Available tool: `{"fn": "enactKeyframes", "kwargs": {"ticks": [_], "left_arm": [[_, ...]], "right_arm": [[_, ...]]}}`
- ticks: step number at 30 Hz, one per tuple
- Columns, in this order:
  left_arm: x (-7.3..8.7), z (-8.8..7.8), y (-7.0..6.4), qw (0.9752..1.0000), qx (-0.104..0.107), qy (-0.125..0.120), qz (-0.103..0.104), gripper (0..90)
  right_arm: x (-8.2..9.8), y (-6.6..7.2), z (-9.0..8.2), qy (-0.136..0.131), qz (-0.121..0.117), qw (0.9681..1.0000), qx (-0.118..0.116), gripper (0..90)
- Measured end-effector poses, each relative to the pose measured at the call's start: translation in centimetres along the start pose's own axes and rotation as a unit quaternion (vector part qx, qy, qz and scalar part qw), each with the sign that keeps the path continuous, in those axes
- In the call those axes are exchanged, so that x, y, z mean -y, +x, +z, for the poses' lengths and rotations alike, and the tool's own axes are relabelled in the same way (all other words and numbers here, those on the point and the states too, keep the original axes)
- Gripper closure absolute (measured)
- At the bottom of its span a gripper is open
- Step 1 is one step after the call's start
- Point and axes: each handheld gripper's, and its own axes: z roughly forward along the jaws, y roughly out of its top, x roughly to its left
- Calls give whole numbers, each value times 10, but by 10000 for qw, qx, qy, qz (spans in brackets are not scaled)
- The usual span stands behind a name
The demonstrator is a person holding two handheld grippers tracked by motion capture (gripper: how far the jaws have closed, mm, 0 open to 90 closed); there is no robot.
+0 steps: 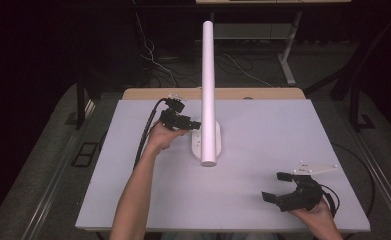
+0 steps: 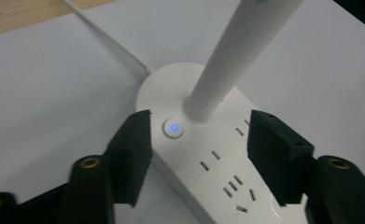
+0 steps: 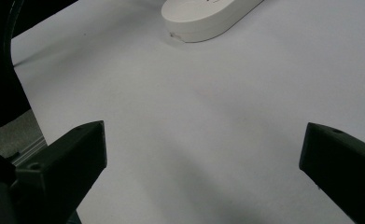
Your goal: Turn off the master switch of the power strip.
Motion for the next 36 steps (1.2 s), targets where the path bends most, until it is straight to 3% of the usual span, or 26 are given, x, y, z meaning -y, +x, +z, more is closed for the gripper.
{"fn": "enactKeyframes", "kwargs": {"ticks": [15, 20, 29, 32, 33, 36], "left_arm": [[1, 6, 12, 9979, 125, -433, -471, 877], [2, 11, 13, 9984, 71, -352, -445, 892], [5, 21, 14, 9969, -6, -403, -674, 892], [6, 23, 16, 9983, -4, -249, -530, 892], [6, 26, 14, 9971, -22, -356, -667, 892], [7, 31, 13, 9966, -17, -378, -734, 892]], "right_arm": [[0, -1, 0, 7, -4, 10000, 6, 0], [0, -1, 0, 7, -13, 10000, 9, 0], [0, -2, 0, 3, -27, 10000, 20, 0], [0, -2, 0, 7, -26, 10000, 23, 0], [0, -2, 0, 6, -25, 10000, 22, 0], [0, -2, 0, 10, -31, 10000, 21, 0]]}}
